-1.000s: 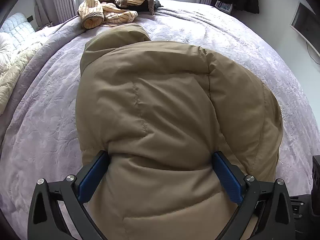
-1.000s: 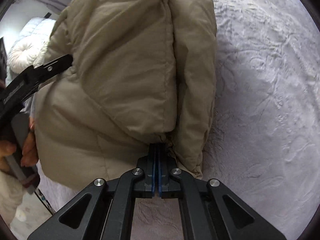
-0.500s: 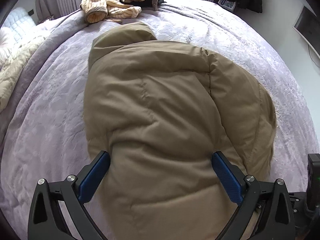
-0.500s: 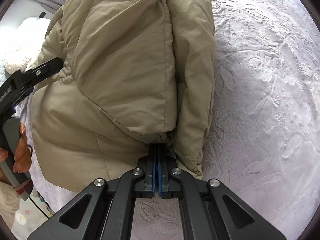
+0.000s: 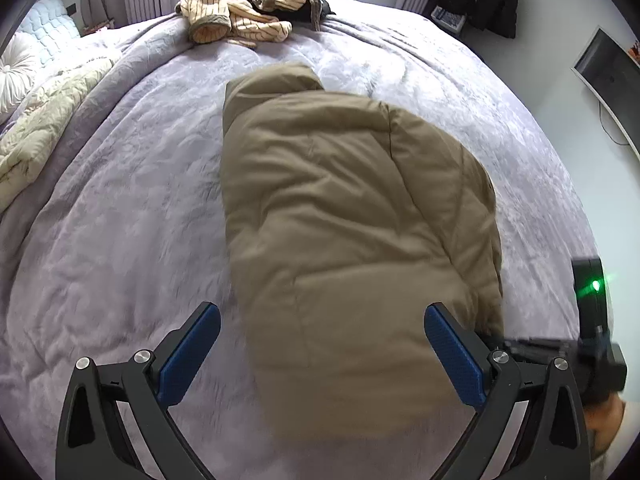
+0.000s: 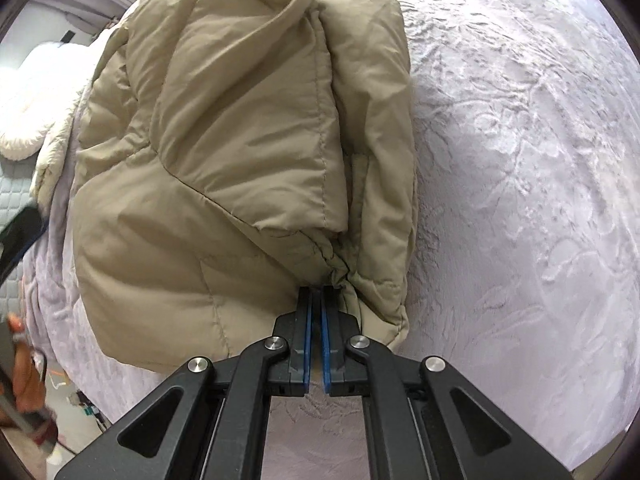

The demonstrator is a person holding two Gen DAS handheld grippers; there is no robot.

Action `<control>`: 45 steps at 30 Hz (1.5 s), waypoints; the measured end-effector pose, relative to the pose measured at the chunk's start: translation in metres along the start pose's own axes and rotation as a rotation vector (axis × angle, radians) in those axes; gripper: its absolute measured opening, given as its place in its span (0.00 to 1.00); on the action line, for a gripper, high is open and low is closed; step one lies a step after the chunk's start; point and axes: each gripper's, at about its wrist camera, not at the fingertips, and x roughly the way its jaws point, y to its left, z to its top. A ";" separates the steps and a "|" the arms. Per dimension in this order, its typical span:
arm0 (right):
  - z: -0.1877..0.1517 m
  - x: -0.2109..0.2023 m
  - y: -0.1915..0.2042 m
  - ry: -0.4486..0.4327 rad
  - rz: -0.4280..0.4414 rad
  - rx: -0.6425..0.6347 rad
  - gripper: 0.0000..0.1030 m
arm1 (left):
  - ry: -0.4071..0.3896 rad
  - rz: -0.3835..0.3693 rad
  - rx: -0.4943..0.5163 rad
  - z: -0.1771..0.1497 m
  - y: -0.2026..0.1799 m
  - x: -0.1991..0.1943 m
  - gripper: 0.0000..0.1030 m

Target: Fold large clothes

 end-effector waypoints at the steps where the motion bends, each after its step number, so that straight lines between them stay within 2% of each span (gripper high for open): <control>1: -0.003 0.000 0.002 0.000 -0.007 0.011 0.04 | 0.008 -0.004 -0.001 -0.004 0.002 -0.004 0.99; 6: -0.019 -0.010 0.014 0.014 -0.038 0.005 0.05 | 0.007 -0.011 -0.011 -0.018 0.008 -0.023 0.99; 9: -0.030 -0.025 0.022 0.004 -0.033 0.010 0.05 | 0.001 0.011 -0.018 -0.023 0.011 -0.036 0.99; 16: -0.044 -0.057 0.037 -0.014 0.001 -0.005 0.05 | -0.101 0.166 0.009 -0.039 0.001 -0.078 0.99; 19: -0.047 -0.070 0.041 -0.025 0.012 -0.021 0.05 | -0.111 0.175 -0.015 -0.041 0.001 -0.091 0.99; 20: -0.049 -0.074 0.042 -0.030 0.013 -0.028 0.09 | -0.106 0.171 -0.029 -0.042 0.001 -0.095 0.99; 22: -0.049 -0.082 0.043 -0.043 0.007 -0.045 0.42 | -0.102 0.180 -0.042 -0.044 -0.002 -0.101 0.99; 23: -0.050 -0.088 0.043 -0.052 0.001 -0.052 0.73 | -0.102 0.185 -0.043 -0.046 -0.005 -0.105 0.99; 24: -0.050 -0.095 0.041 -0.065 -0.001 -0.059 0.81 | -0.103 0.187 -0.043 -0.047 -0.009 -0.108 0.99; 29: -0.058 -0.130 0.044 -0.134 -0.020 -0.095 0.83 | -0.126 0.188 -0.042 -0.058 -0.030 -0.130 0.99; 31: -0.061 -0.144 0.045 -0.164 -0.032 -0.098 0.89 | -0.136 0.198 -0.048 -0.059 -0.037 -0.138 0.99; 32: -0.061 -0.151 0.045 -0.179 -0.038 -0.099 1.00 | -0.141 0.200 -0.052 -0.060 -0.040 -0.142 0.99; 36: -0.072 -0.179 0.050 -0.296 -0.069 -0.118 1.00 | -0.156 0.198 -0.066 -0.062 -0.049 -0.159 0.99; 45: -0.086 -0.220 0.074 -0.362 -0.103 -0.154 1.00 | -0.211 0.227 -0.078 -0.067 -0.060 -0.204 0.99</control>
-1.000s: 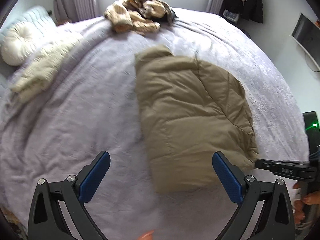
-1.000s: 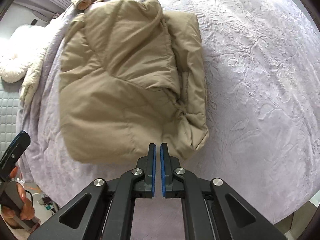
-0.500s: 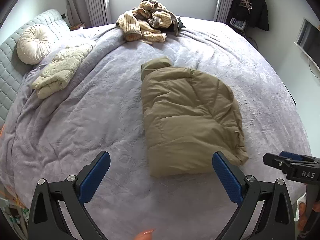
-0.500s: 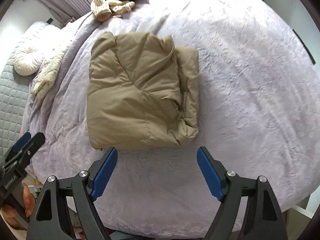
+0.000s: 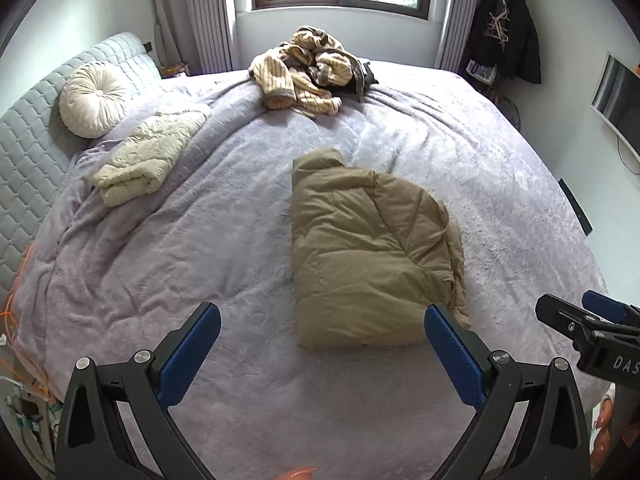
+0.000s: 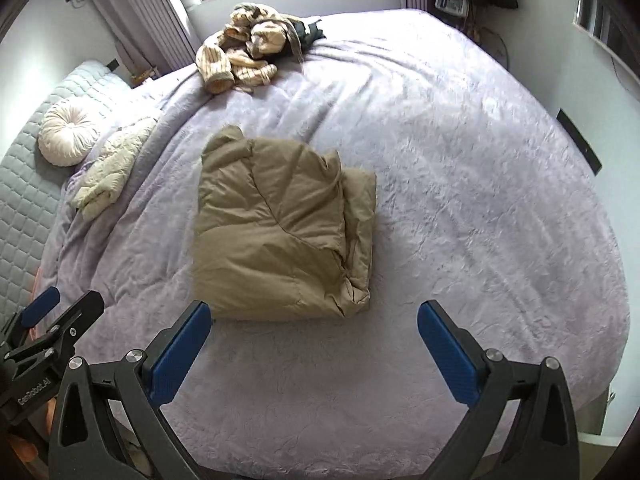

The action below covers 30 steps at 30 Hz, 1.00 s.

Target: Fold large clothes

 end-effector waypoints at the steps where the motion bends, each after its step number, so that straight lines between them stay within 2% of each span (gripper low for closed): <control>1: 0.000 -0.006 0.004 -0.014 -0.008 -0.013 1.00 | -0.003 0.004 -0.003 0.001 0.000 -0.004 0.99; 8: 0.001 -0.033 0.015 -0.078 -0.059 -0.028 1.00 | -0.030 0.027 -0.005 0.000 -0.003 -0.023 0.99; 18: -0.002 -0.044 0.021 -0.098 -0.088 -0.041 1.00 | -0.013 0.044 -0.045 -0.001 0.004 -0.024 0.99; 30: -0.004 -0.047 0.023 -0.104 -0.093 -0.045 1.00 | -0.009 0.048 -0.045 -0.002 0.006 -0.025 0.99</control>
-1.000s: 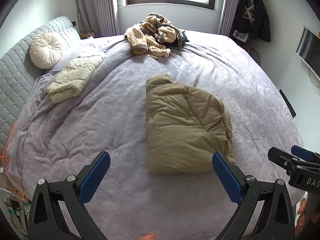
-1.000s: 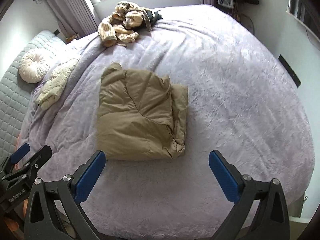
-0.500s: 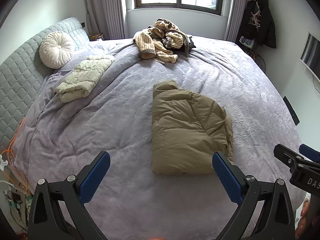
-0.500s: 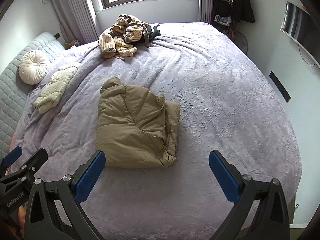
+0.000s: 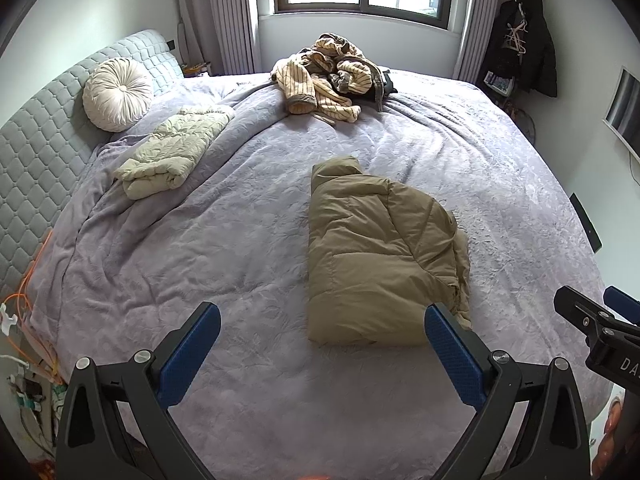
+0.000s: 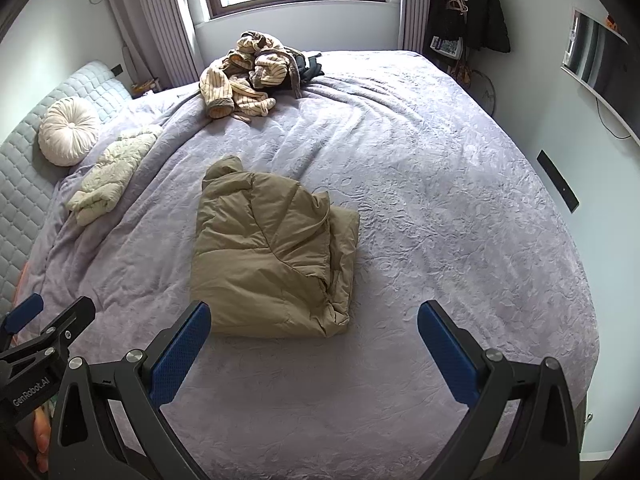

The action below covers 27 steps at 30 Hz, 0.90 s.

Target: Fold large clothes

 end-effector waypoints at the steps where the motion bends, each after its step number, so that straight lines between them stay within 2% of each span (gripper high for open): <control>1: 0.000 0.000 0.000 -0.001 0.000 -0.001 1.00 | 0.000 0.000 0.001 0.000 0.000 0.000 0.99; 27: -0.002 -0.001 0.004 0.002 -0.002 0.002 1.00 | 0.005 0.007 -0.002 -0.003 0.004 -0.001 0.99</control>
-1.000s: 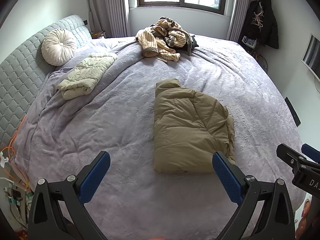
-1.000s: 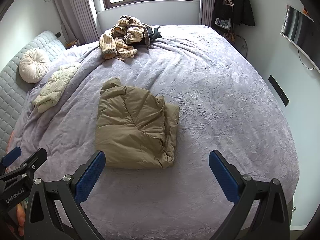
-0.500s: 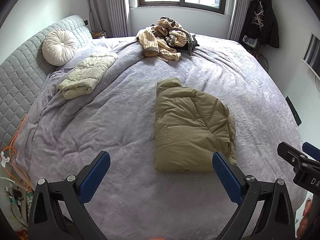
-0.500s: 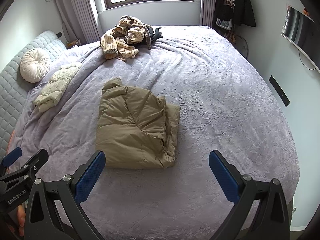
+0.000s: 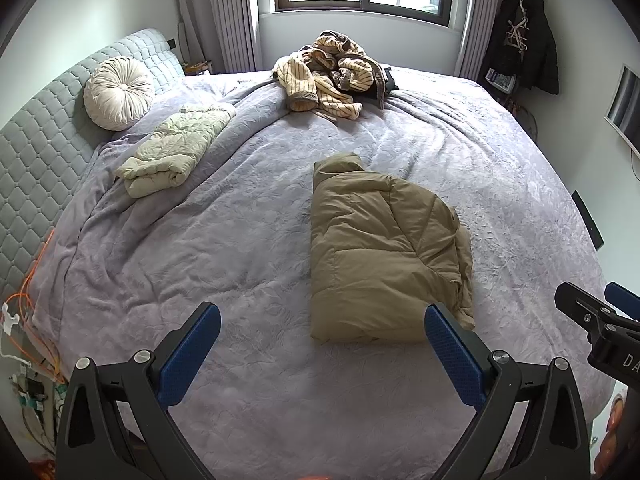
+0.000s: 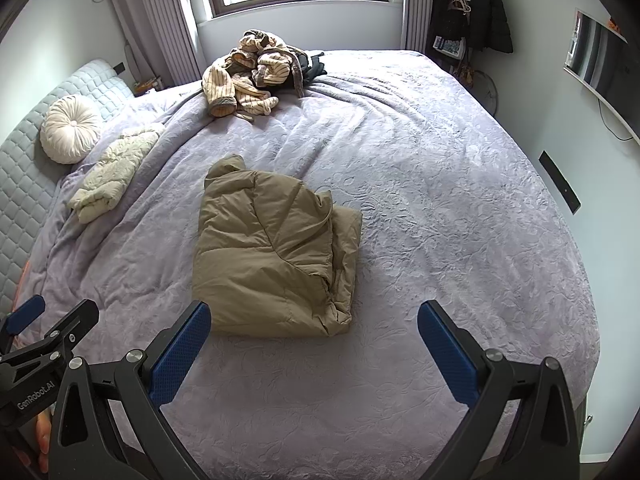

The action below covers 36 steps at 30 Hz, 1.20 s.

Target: Fold large clothes

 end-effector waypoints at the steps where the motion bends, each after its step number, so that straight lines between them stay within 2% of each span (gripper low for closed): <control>1: 0.000 0.000 0.000 0.000 0.000 0.001 1.00 | 0.000 0.000 0.001 0.000 0.000 0.000 0.99; 36: 0.000 -0.001 0.001 0.008 0.004 0.003 1.00 | 0.005 0.000 0.004 0.002 0.000 0.002 0.99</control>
